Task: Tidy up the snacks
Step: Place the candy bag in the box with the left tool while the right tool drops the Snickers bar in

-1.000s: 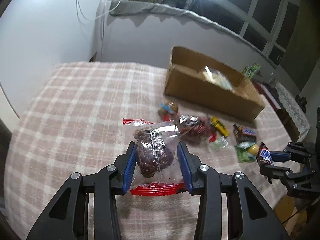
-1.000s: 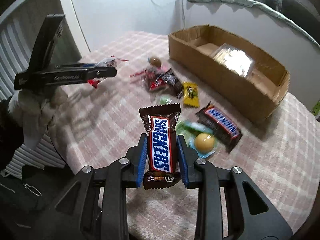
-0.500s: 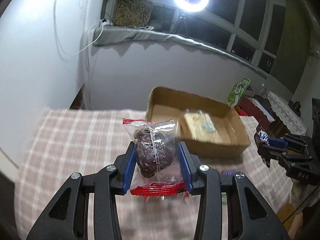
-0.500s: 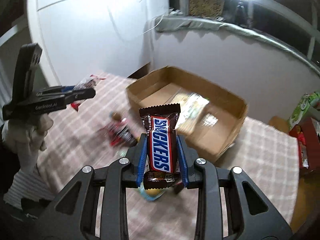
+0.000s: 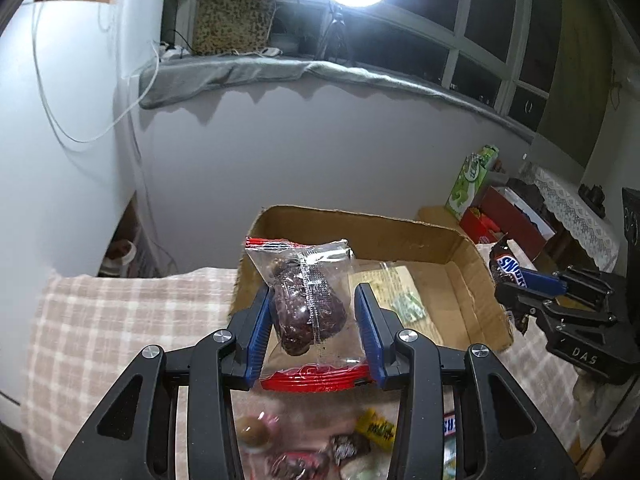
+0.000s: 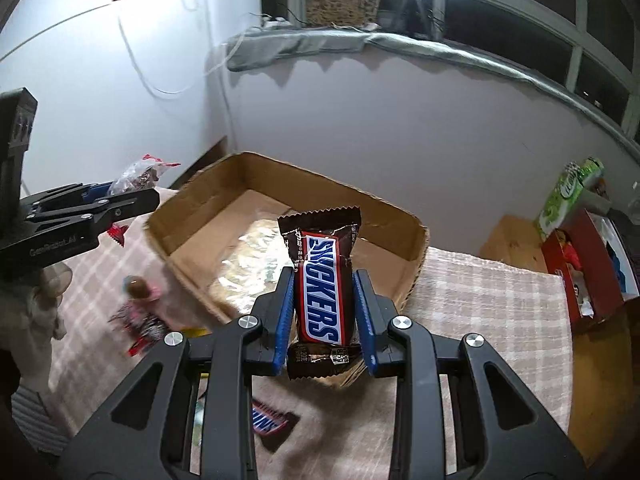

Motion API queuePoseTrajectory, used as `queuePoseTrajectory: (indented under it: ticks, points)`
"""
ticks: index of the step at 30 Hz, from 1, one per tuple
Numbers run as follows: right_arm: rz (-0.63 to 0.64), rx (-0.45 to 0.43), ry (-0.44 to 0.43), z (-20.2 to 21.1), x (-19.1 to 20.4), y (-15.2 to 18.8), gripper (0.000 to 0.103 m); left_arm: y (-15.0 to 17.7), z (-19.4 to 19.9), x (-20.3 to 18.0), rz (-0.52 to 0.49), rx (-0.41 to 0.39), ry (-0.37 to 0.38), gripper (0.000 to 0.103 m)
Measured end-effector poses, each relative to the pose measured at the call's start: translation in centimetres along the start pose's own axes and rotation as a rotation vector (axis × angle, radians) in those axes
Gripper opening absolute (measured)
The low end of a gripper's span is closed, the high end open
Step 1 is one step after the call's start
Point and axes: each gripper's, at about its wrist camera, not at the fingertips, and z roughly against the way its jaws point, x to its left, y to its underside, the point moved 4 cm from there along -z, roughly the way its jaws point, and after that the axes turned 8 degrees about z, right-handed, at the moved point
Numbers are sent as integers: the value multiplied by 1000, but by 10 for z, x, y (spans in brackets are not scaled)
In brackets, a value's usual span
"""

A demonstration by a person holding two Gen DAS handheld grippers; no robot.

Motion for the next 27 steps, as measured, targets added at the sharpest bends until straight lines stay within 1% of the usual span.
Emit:
queuePoseTrajectory:
  ticks: [4, 12, 14, 15, 17, 18, 19, 22, 27]
  points:
    - [-27, 31, 10, -16, -11, 0, 30, 0, -16, -1, 5, 30, -15, 39]
    - [-53, 66, 23, -37, -24, 0, 30, -4, -35, -1, 5, 57, -30, 39]
    - [-50, 74, 27, -41, -24, 0, 30, -5, -38, -2, 4, 64, -28, 40]
    - [-47, 74, 27, -43, -24, 0, 30, -5, -40, -3, 7, 66, -31, 43]
    - [-40, 75, 40, -44, -23, 0, 41, -5, -41, -4, 5, 67, -32, 51]
    - [-37, 68, 48, -44, -23, -1, 58, -5, -40, -5, 2, 63, -32, 53]
    - [-33, 55, 60, -42, -23, -1, 69, -6, -41, -6, -1, 63, -35, 58]
    - [-34, 42, 61, -37, -22, -2, 69, -7, -38, -4, 4, 61, -29, 58]
    - [-27, 19, 58, -23, -19, -3, 69, -10, -23, 0, 19, 38, -17, 58]
